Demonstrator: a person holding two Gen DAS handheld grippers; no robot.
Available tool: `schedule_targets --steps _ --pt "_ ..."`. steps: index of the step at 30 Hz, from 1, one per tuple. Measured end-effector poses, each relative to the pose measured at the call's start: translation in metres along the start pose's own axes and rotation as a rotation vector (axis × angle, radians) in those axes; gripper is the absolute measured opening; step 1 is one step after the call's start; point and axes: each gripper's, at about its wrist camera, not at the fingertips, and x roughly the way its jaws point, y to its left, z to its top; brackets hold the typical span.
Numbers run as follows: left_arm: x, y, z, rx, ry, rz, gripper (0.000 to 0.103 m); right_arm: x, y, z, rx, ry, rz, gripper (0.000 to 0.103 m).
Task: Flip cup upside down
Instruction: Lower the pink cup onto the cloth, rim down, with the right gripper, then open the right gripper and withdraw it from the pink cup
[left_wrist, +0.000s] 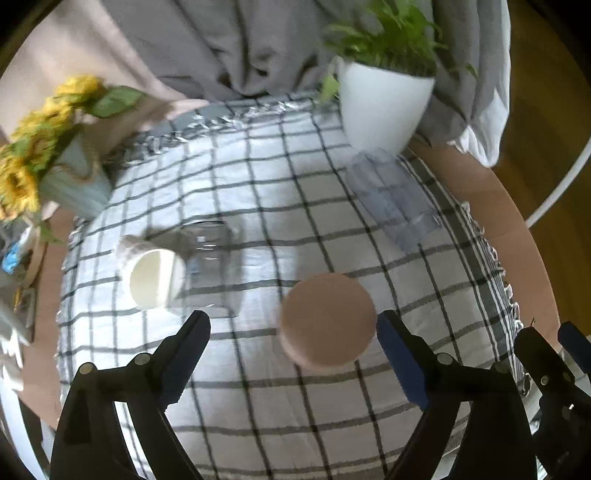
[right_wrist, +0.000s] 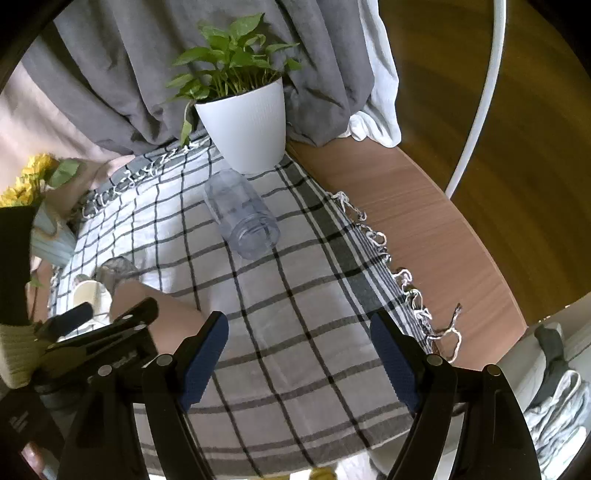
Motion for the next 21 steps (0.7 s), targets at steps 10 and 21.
schedule_targets --steps 10,21 --pt "-0.074 0.040 -0.031 -0.109 -0.150 0.070 0.102 -0.055 0.020 -0.013 -0.071 -0.098 0.042 0.089" --pt "-0.134 0.081 -0.083 -0.210 -0.237 0.133 0.102 -0.111 0.054 -0.045 -0.192 -0.196 0.111 0.092"
